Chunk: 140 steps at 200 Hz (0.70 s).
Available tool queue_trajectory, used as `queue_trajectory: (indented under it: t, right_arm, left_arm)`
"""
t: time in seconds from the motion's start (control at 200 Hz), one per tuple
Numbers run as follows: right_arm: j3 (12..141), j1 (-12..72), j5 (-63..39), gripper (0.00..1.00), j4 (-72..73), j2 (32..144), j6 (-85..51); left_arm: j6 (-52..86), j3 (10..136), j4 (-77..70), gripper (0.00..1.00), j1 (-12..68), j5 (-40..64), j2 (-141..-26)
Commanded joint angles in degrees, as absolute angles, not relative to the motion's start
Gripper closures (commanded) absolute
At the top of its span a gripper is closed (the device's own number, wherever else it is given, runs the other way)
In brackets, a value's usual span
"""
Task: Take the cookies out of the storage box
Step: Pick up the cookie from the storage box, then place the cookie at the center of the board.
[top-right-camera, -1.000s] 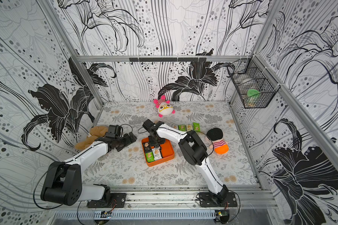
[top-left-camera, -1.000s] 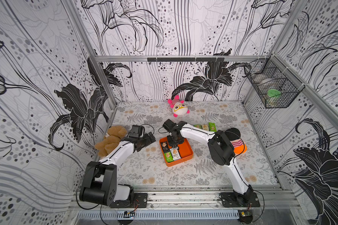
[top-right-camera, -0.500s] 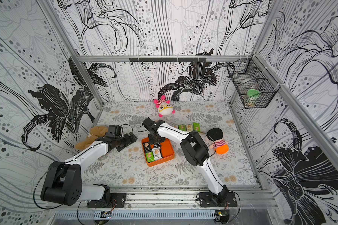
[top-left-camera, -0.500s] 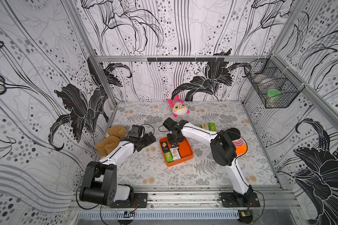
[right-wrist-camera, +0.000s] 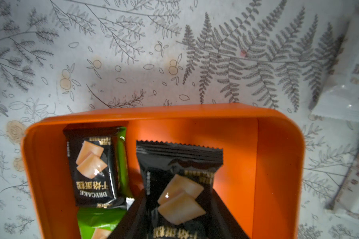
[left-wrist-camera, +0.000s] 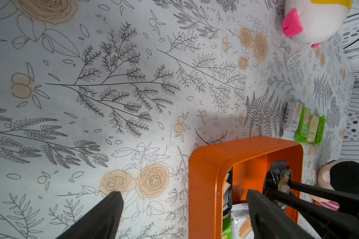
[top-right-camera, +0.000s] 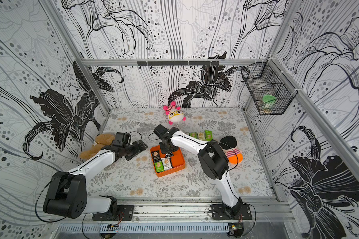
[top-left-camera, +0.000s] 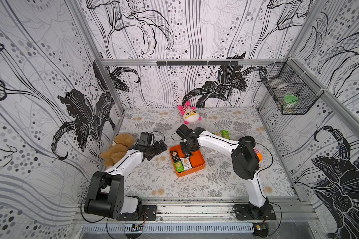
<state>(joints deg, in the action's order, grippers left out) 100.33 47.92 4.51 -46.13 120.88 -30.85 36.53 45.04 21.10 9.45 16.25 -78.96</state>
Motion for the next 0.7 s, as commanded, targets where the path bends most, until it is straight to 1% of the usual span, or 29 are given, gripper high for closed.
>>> queue_trajectory:
  t: [0.0, 0.165, 0.26, 0.546, 0.696]
  right_arm:
    - [98.2, 47.3, 5.2, 0.53, -45.2, 115.3, -32.0]
    - [94.9, 44.6, 6.2, 0.54, -44.3, 110.5, -32.1]
    - [90.5, 41.9, 6.8, 0.54, -44.0, 107.7, -31.6]
    - [80.3, 30.4, 7.6, 0.53, -42.0, 100.4, -27.5]
    - [76.3, 24.3, 6.0, 0.53, -40.0, 100.0, -23.7]
  left_arm:
    - [37.4, 47.7, 18.4, 0.03, 10.9, 17.0, -80.4]
    - [37.7, 50.7, 18.5, 0.03, 12.9, 16.4, -83.0]
    - [37.9, 52.1, 18.5, 0.03, 13.7, 16.1, -84.2]
    - [38.5, 54.8, 18.7, 0.03, 15.4, 15.1, -86.7]
    - [39.3, 55.3, 17.9, 0.03, 16.0, 14.7, -87.4]
